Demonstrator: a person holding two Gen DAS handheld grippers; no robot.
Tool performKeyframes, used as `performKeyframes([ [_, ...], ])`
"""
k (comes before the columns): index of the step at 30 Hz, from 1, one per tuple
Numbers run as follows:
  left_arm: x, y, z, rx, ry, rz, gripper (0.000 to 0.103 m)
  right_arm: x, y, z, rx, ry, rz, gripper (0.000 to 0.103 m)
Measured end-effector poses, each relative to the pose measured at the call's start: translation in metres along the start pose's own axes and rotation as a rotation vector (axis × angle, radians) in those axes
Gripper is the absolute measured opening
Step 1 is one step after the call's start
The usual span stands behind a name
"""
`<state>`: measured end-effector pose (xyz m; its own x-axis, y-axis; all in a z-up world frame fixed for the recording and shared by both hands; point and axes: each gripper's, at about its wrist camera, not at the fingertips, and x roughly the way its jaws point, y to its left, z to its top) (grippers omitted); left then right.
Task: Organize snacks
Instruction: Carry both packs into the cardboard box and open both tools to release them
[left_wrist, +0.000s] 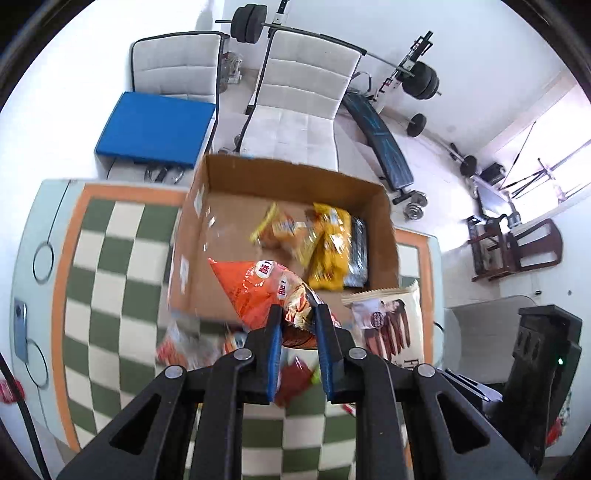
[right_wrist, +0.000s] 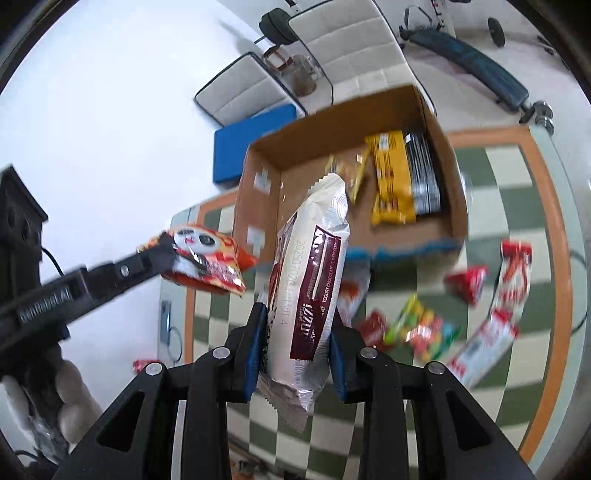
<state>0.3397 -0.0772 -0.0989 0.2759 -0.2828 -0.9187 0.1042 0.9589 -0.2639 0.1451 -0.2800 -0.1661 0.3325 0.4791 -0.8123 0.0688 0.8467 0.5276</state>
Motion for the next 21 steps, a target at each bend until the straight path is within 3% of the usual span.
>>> performKeyframes([
  [4,0.04,0.009,0.032,0.011,0.046,0.056,0.015,0.03,-0.003,0.042,0.017,0.011,-0.028,0.033],
  [7,0.074,0.021,0.045,0.007,0.123,0.091,0.016,0.055,-0.007,0.065,0.015,0.026,-0.052,0.033],
  [10,0.105,0.034,0.05,-0.012,0.184,0.145,0.017,0.089,-0.013,0.086,0.029,0.103,-0.064,0.036],
  [13,0.127,0.047,0.052,-0.033,0.232,0.157,0.018,0.111,-0.016,0.098,0.015,0.136,-0.129,0.058],
  [16,0.137,0.054,0.051,-0.035,0.246,0.179,0.02,0.12,-0.016,0.104,0.003,0.15,-0.164,0.062],
  [19,0.138,0.053,0.05,-0.018,0.246,0.196,0.023,0.126,-0.017,0.108,-0.011,0.16,-0.21,0.082],
  [21,0.135,0.052,0.048,-0.01,0.24,0.195,0.024,0.128,-0.018,0.108,-0.016,0.162,-0.234,0.084],
])
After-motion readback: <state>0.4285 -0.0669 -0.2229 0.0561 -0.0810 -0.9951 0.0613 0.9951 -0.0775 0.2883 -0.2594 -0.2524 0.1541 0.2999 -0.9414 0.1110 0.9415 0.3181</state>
